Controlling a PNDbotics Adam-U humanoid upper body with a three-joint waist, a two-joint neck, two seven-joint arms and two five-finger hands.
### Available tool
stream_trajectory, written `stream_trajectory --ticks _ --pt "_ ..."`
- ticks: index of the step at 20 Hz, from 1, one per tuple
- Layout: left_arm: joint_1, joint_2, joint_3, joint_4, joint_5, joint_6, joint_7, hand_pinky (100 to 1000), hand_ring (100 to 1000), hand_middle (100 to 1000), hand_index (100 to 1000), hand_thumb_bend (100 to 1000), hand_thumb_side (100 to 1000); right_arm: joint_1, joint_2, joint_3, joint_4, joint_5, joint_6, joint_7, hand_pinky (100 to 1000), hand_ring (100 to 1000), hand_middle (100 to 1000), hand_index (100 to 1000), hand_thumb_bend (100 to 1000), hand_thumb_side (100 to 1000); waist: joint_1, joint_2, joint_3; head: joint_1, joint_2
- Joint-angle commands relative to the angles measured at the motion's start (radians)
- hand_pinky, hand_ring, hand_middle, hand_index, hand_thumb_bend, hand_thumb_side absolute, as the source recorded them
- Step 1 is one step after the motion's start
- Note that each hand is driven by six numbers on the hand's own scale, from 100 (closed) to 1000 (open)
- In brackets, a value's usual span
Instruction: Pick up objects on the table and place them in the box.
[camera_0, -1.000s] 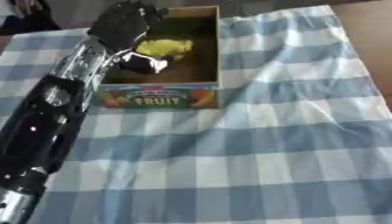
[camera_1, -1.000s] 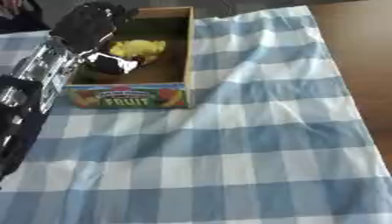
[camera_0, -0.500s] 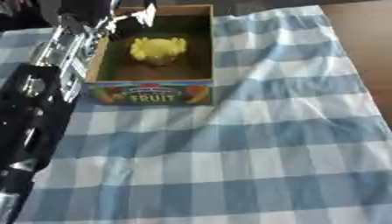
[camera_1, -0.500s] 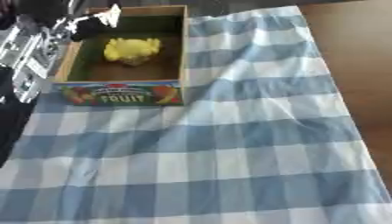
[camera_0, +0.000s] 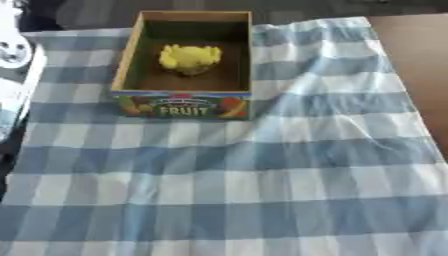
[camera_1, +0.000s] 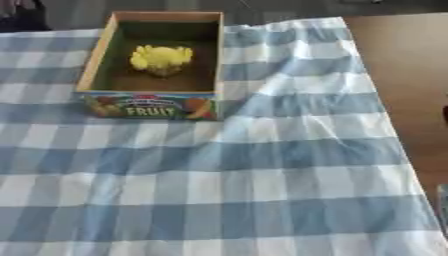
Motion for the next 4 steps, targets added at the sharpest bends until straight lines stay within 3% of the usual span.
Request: stream_trajectory --ticks 1,4 --pt "0.039 0.04 0.039 -0.153 0.173 0.025 0.042 610 682 585 930 100 671 -0.005 -0.045 -0.015 -0.02 -0.007 -0.007 -0.019 716 560 461 728 100 413 -0.007 -0.032 0.012 -0.007 0.004" --pt "0.11 0.055 0.064 -0.209 0.292 0.016 0.086 604 674 585 934 100 696 -0.009 -0.06 -0.022 -0.02 -0.011 -0.012 -0.042 715 567 467 734 100 407 -0.013 -0.041 0.031 -0.02 0.005"
